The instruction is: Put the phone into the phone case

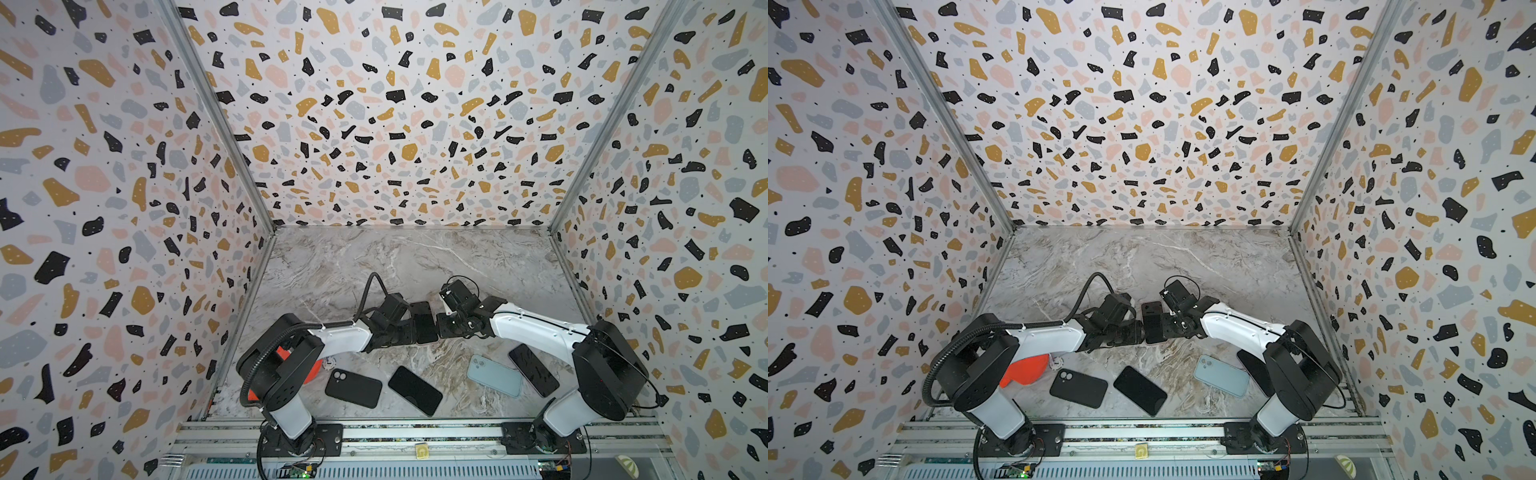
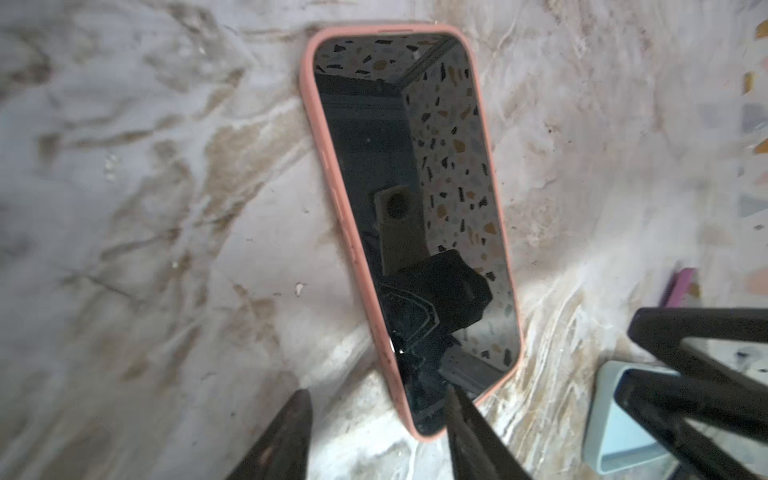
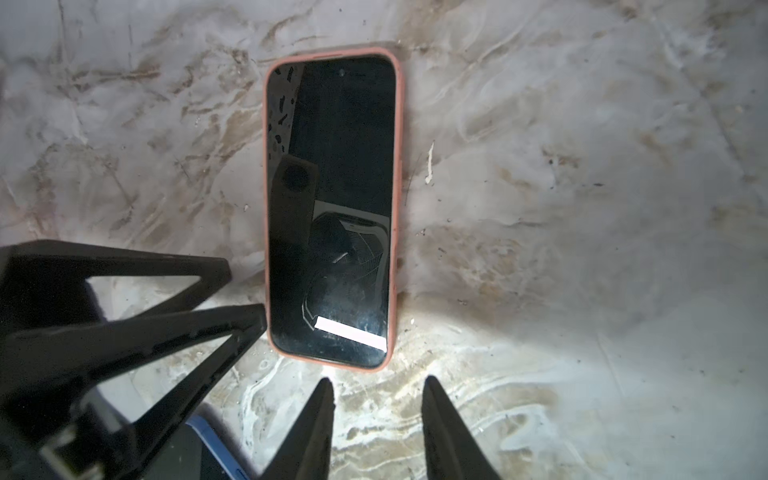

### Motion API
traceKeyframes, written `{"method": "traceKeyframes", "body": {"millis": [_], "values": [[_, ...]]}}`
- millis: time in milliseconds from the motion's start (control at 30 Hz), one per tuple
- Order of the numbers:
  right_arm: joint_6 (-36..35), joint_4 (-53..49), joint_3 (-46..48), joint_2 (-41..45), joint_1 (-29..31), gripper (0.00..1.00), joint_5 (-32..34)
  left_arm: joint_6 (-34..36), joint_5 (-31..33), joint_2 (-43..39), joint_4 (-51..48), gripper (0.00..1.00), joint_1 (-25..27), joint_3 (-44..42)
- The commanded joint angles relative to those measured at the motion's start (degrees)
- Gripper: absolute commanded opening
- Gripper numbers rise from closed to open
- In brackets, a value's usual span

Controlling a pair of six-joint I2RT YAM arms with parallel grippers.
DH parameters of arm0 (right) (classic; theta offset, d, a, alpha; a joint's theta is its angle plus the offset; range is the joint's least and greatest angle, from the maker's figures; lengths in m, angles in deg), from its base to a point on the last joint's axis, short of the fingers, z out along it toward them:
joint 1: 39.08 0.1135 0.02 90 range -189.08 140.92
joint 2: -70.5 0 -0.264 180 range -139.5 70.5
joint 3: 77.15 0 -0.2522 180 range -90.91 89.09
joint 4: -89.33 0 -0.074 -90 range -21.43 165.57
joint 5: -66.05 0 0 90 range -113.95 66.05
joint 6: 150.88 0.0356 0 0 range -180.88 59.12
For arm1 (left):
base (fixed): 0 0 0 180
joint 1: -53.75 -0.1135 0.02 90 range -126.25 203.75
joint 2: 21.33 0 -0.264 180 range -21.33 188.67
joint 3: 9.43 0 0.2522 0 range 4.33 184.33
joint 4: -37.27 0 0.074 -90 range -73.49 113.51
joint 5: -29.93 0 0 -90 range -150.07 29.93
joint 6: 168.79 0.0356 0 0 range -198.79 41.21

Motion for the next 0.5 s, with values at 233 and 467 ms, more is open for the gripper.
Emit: {"method": "traceKeyframes", "body": {"millis": [233, 467], "values": [[-5.9, 4.5, 6.4, 6.2, -2.2, 0.45, 0.2, -1.3, 10.5, 6.1, -15.7, 0.66, 5.4, 14.3], [-6.4, 7.5, 11.8, 9.0, -2.4, 0.52, -1.5, -3.4, 12.3, 10.6, -18.8, 0.68, 6.2, 19.8]]}}
